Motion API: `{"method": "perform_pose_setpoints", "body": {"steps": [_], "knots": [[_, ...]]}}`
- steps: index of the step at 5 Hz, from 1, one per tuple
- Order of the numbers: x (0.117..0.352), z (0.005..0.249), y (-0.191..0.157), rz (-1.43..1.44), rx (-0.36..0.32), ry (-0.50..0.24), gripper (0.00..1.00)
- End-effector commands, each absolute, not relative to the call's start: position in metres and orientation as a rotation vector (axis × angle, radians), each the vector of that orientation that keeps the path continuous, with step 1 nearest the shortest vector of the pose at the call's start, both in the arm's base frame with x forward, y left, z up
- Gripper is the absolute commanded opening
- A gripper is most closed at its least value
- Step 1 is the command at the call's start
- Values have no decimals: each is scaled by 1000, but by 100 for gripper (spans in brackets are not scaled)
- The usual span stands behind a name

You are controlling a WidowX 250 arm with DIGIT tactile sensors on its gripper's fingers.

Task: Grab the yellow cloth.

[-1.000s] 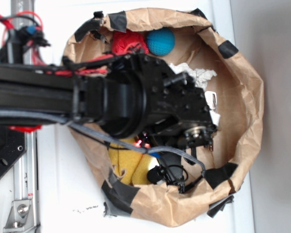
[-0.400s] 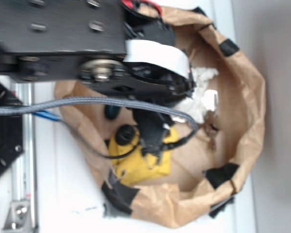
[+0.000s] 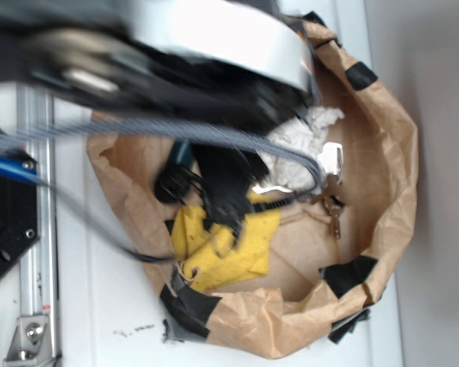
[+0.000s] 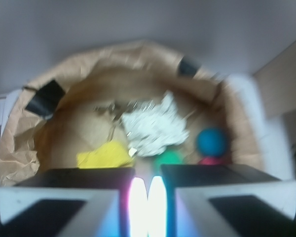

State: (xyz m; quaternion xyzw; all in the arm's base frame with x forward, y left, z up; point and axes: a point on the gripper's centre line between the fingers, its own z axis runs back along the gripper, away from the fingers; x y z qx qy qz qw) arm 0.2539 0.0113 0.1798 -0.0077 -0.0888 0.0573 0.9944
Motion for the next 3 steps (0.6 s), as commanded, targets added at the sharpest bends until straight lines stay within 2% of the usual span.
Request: {"method": "perform_pose_setpoints", "body": {"steps": [1, 2, 3], "knots": [[268, 92, -18, 317, -122, -35, 100], [267, 58, -36, 293, -165, 13, 100], [264, 38, -51, 266, -178, 64, 100]]}}
